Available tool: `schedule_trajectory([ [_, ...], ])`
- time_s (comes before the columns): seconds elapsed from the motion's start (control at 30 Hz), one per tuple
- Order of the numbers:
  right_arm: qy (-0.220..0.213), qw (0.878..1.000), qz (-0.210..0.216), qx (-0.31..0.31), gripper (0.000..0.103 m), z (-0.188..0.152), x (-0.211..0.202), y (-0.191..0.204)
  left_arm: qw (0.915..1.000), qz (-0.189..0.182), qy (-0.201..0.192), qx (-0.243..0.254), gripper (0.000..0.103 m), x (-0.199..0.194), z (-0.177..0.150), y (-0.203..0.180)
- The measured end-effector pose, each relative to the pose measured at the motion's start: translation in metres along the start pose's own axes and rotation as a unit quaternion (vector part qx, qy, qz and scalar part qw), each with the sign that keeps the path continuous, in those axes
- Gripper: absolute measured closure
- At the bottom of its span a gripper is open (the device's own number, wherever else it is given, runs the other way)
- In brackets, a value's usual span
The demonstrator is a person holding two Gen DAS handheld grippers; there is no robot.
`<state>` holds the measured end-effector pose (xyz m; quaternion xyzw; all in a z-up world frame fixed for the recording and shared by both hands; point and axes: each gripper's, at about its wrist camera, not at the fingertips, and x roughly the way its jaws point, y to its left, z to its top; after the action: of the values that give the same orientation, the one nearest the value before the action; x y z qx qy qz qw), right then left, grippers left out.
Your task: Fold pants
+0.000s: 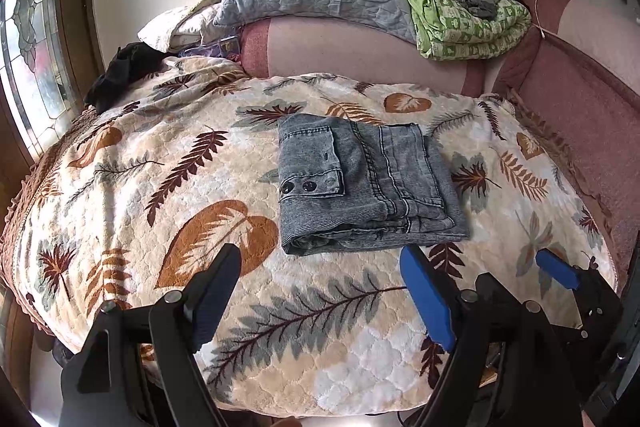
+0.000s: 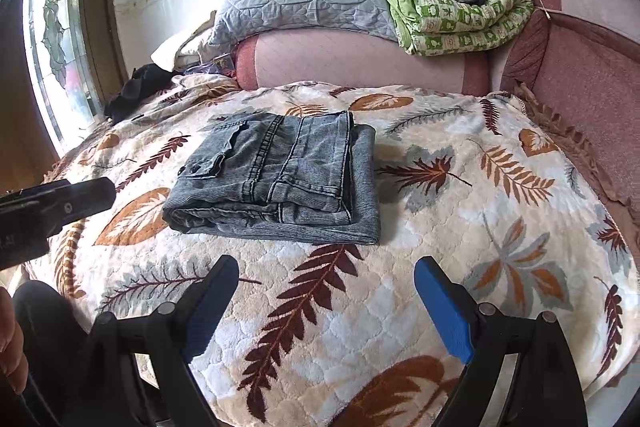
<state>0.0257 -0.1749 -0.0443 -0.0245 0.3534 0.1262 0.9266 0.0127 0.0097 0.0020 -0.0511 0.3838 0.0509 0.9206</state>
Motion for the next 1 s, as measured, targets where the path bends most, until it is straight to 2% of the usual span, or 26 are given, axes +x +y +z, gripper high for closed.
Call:
schedule_trajectory([
  [0.4,0.008,1.000,0.002,-0.009,0.012,0.026,-0.001,0.012,0.9998,0.017,-0.012,-0.007,0.021,-0.004,0.006,0.007],
  [0.67,0.015,1.000,0.006,-0.011,0.012,0.040,0.000,0.021,0.9998,0.012,0.000,-0.016,0.020,0.001,0.010,0.012],
  [0.83,0.019,1.000,0.002,-0.018,0.012,0.045,0.001,0.023,0.9999,0.008,-0.004,-0.013,0.013,-0.001,0.012,0.011],
  [0.9,0.019,1.000,-0.002,-0.020,0.012,0.046,0.001,0.024,0.9999,-0.002,-0.003,-0.016,0.012,0.000,0.014,0.012],
  [1.0,0.019,1.000,-0.004,-0.023,0.012,0.049,0.001,0.024,0.9995,-0.021,-0.001,-0.023,0.004,0.001,0.017,0.013],
])
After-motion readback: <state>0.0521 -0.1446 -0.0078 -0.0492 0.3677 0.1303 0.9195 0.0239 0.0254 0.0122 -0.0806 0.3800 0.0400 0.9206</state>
